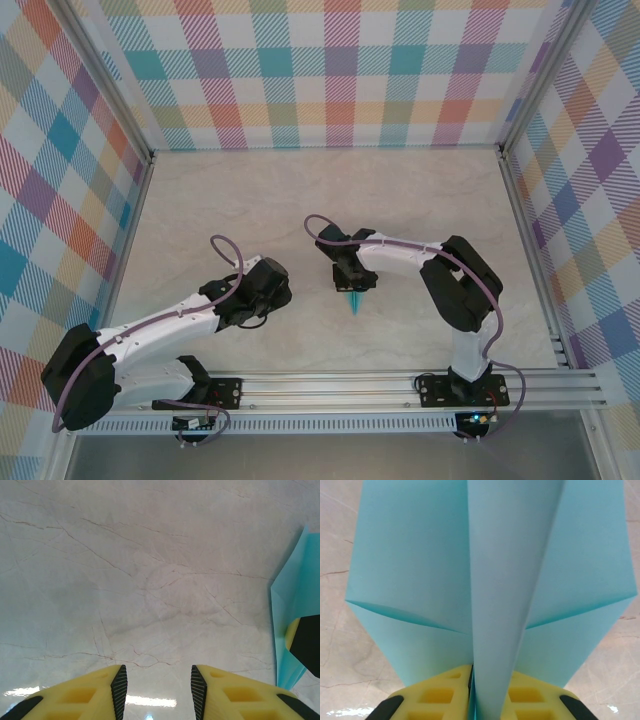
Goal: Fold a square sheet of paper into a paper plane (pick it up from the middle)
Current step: Move a paper plane to the center of the table.
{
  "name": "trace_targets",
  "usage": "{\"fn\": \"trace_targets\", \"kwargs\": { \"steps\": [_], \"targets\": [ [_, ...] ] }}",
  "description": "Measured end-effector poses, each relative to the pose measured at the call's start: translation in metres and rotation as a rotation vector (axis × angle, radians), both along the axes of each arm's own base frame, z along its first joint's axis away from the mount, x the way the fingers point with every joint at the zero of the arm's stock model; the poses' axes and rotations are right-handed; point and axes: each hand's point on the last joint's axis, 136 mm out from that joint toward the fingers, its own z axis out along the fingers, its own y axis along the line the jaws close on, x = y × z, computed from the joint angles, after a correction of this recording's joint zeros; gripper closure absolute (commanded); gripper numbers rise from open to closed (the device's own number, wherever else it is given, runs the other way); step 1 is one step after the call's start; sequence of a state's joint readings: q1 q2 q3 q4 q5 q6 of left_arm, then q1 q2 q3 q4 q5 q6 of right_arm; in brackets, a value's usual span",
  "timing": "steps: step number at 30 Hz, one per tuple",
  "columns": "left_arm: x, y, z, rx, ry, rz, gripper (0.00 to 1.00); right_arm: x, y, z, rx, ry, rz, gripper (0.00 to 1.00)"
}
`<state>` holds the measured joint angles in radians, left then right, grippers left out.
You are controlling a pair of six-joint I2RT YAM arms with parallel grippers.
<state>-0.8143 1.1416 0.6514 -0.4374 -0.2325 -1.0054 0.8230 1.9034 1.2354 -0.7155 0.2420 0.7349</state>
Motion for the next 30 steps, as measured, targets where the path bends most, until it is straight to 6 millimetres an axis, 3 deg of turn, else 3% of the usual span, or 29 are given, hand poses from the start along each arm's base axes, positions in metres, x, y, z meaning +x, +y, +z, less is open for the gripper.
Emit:
{"fn": "trace_targets", "kwargs": {
  "steps": [5, 19, 30],
  "targets": [
    [-0.001, 0.000, -0.001, -0.002, 0.006, -0.002, 0.59, 0.001, 0.001, 0.000, -0.002, 0.008, -0.008, 0.92],
    [-0.001, 0.000, -0.001, 0.003, 0.008, -0.005, 0.59, -0.002, -0.003, 0.012, -0.018, 0.006, -0.032, 0.90],
    [-0.001, 0.001, 0.001, 0.003, 0.001, -0.010, 0.58, -0.002, 0.004, -0.001, 0.003, 0.030, -0.061, 0.88]
  ]
}}
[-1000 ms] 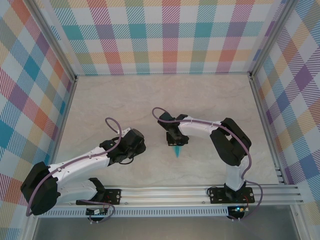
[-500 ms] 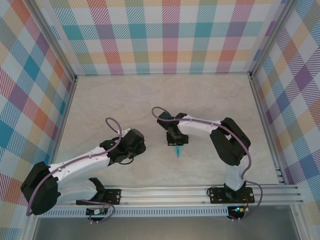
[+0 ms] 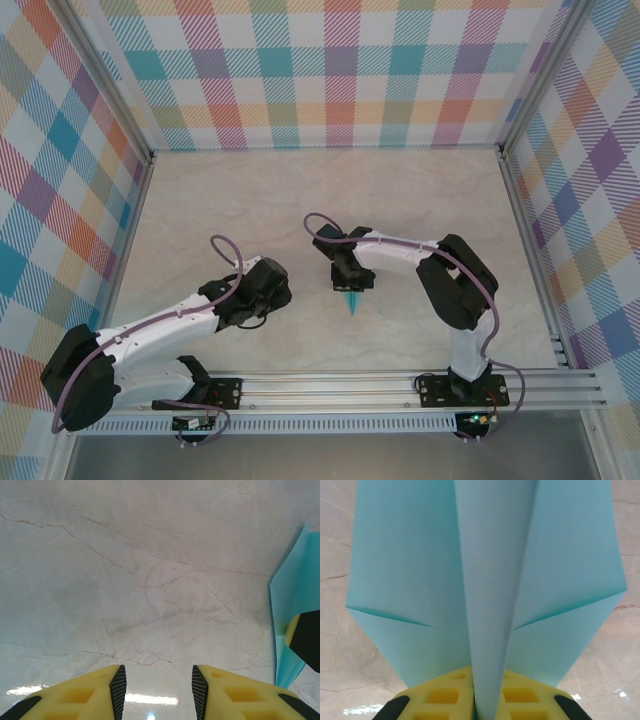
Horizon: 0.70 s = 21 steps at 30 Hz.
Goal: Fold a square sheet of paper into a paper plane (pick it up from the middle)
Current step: Move a paper plane to the center of the table.
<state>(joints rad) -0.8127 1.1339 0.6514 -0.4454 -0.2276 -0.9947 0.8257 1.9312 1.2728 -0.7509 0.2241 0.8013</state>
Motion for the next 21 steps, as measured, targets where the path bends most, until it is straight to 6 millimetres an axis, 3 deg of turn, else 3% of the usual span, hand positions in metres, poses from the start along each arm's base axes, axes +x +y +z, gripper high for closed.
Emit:
{"fn": "trace_targets", "kwargs": {
  "steps": [11, 21],
  "targets": [
    [0.000, 0.000, 0.003, 0.000, -0.012, -0.011, 0.58, 0.002, 0.002, 0.011, 0.022, -0.021, 0.010, 0.89],
    [0.000, 0.001, 0.005, 0.004, -0.020, -0.016, 0.57, 0.002, 0.011, 0.002, 0.051, -0.002, 0.022, 0.82]
  ]
}}
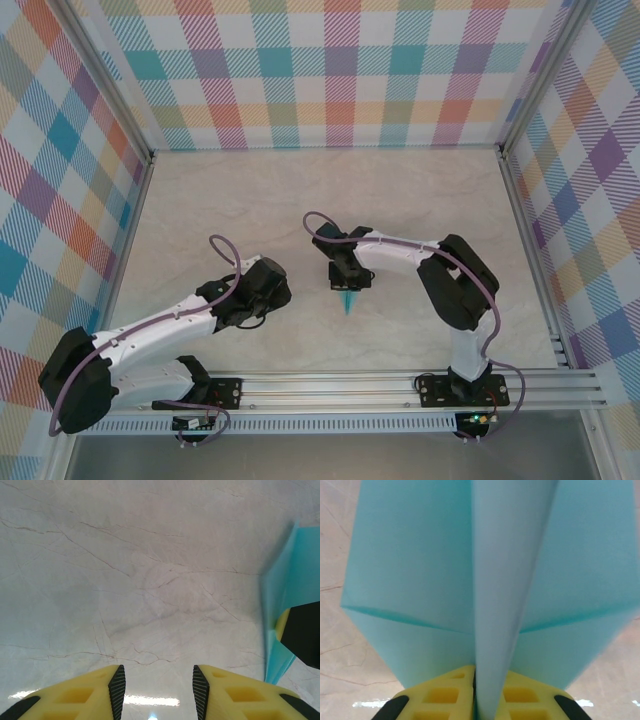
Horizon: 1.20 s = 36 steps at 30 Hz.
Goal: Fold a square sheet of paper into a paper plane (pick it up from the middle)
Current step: Move a paper plane to the center of the table.
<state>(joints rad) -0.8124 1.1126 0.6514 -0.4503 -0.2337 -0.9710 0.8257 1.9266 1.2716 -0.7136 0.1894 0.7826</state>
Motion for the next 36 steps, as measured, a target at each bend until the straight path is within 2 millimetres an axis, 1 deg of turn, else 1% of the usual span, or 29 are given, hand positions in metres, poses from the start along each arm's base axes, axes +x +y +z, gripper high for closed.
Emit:
{"fn": "trace_targets", "kwargs": {
  "steps": [2, 3, 4, 5, 7, 8, 9, 13, 17, 18, 19, 20, 23, 24, 27, 28, 32, 36],
  "targets": [
    [0.001, 0.001, 0.002, 0.005, -0.013, -0.004, 0.56, 0.000, 0.000, 0.000, -0.001, 0.000, 0.006, 0.77],
    [0.001, 0.002, 0.003, 0.011, -0.020, -0.007, 0.55, 0.000, 0.000, 0.001, -0.001, 0.000, 0.008, 0.73],
    [0.002, 0.003, 0.005, 0.016, -0.027, -0.009, 0.53, -0.001, -0.001, 0.002, -0.001, -0.001, 0.014, 0.66],
    [0.002, 0.005, 0.006, 0.024, -0.034, -0.010, 0.52, -0.001, -0.001, 0.005, 0.001, -0.005, 0.019, 0.64],
    [0.003, 0.009, 0.009, 0.042, -0.051, -0.013, 0.49, 0.000, -0.001, 0.019, 0.016, -0.028, 0.025, 0.58],
    [0.004, 0.011, 0.011, 0.048, -0.064, -0.012, 0.47, 0.001, -0.001, 0.029, 0.028, -0.047, 0.033, 0.53],
    [0.005, 0.013, 0.014, 0.053, -0.078, -0.014, 0.45, 0.002, -0.001, 0.041, 0.047, -0.070, 0.038, 0.51],
    [0.008, 0.021, 0.025, 0.068, -0.124, -0.007, 0.42, 0.005, -0.005, 0.087, 0.103, -0.166, 0.038, 0.51],
    [0.012, 0.031, 0.033, 0.085, -0.158, 0.012, 0.38, 0.007, -0.018, 0.125, 0.121, -0.268, 0.029, 0.44],
    [0.012, 0.033, 0.035, 0.090, -0.167, 0.014, 0.33, 0.008, -0.023, 0.135, 0.124, -0.302, 0.022, 0.40],
    [0.013, 0.036, 0.037, 0.098, -0.177, 0.018, 0.31, 0.008, -0.029, 0.143, 0.128, -0.333, 0.012, 0.36],
    [0.013, 0.039, 0.039, 0.109, -0.187, 0.022, 0.29, 0.006, -0.038, 0.151, 0.126, -0.371, -0.001, 0.29],
    [0.015, 0.051, 0.045, 0.148, -0.221, 0.037, 0.17, 0.000, -0.071, 0.172, 0.098, -0.480, -0.051, 0.07],
    [0.016, 0.055, 0.047, 0.160, -0.235, 0.046, 0.14, -0.002, -0.082, 0.177, 0.081, -0.514, -0.069, 0.04],
    [0.019, 0.071, 0.053, 0.209, -0.268, 0.075, 0.01, -0.002, -0.116, 0.184, -0.001, -0.598, -0.127, 0.00],
    [0.020, 0.075, 0.054, 0.227, -0.275, 0.083, 0.00, -0.001, -0.127, 0.184, -0.037, -0.617, -0.149, 0.00],
    [0.025, 0.094, 0.059, 0.283, -0.297, 0.136, 0.00, 0.005, -0.175, 0.175, -0.219, -0.669, -0.231, 0.00],
    [0.024, 0.110, 0.056, 0.335, -0.300, 0.173, 0.00, 0.010, -0.214, 0.154, -0.382, -0.683, -0.241, 0.00]
  ]
}}
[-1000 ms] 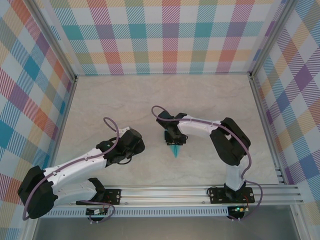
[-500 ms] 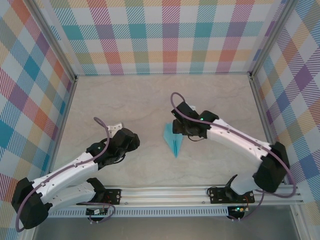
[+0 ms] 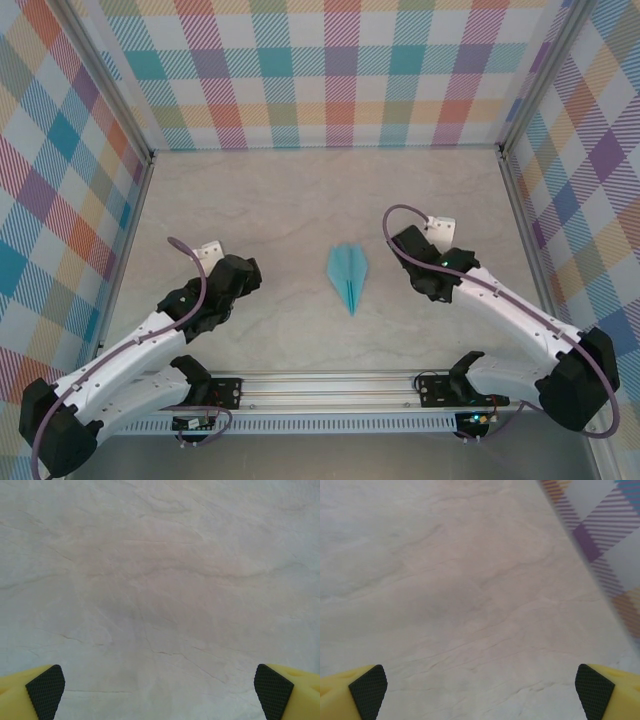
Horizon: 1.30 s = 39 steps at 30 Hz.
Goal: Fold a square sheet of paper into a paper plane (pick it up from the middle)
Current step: Move a paper plane to the center of the table, then reset both arms
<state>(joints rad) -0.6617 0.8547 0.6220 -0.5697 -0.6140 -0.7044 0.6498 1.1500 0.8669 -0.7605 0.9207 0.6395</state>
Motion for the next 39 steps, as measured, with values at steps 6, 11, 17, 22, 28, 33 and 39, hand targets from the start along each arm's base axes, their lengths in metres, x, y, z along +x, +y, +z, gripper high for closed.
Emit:
{"fn": "trace_targets", "kwargs": {
  "steps": [6, 11, 17, 22, 28, 33, 39],
  "targets": [
    [0.000, 0.029, -0.008, 0.075, 0.007, 0.078, 0.00, 0.016, -0.034, -0.034, -0.118, 0.029, -0.039, 0.00],
    [0.002, 0.050, -0.010, 0.102, 0.026, 0.134, 0.00, 0.039, -0.039, -0.071, -0.119, 0.077, 0.013, 0.00],
    [0.004, 0.063, -0.019, 0.100, 0.052, 0.155, 0.00, 0.065, -0.045, -0.100, -0.034, 0.039, 0.089, 0.00],
    [0.007, 0.071, -0.019, 0.095, 0.044, 0.183, 0.00, 0.086, -0.028, -0.096, 0.053, -0.093, 0.219, 0.00],
    [0.014, 0.072, -0.013, 0.097, 0.010, 0.179, 0.00, 0.110, -0.014, -0.078, 0.103, -0.218, 0.373, 0.00],
    [0.014, 0.074, -0.020, 0.105, 0.002, 0.184, 0.00, 0.115, -0.024, -0.083, 0.169, -0.264, 0.410, 0.00],
    [0.020, 0.078, -0.018, 0.128, -0.024, 0.199, 0.00, 0.120, -0.035, -0.094, 0.254, -0.272, 0.415, 0.00]
  ]
}}
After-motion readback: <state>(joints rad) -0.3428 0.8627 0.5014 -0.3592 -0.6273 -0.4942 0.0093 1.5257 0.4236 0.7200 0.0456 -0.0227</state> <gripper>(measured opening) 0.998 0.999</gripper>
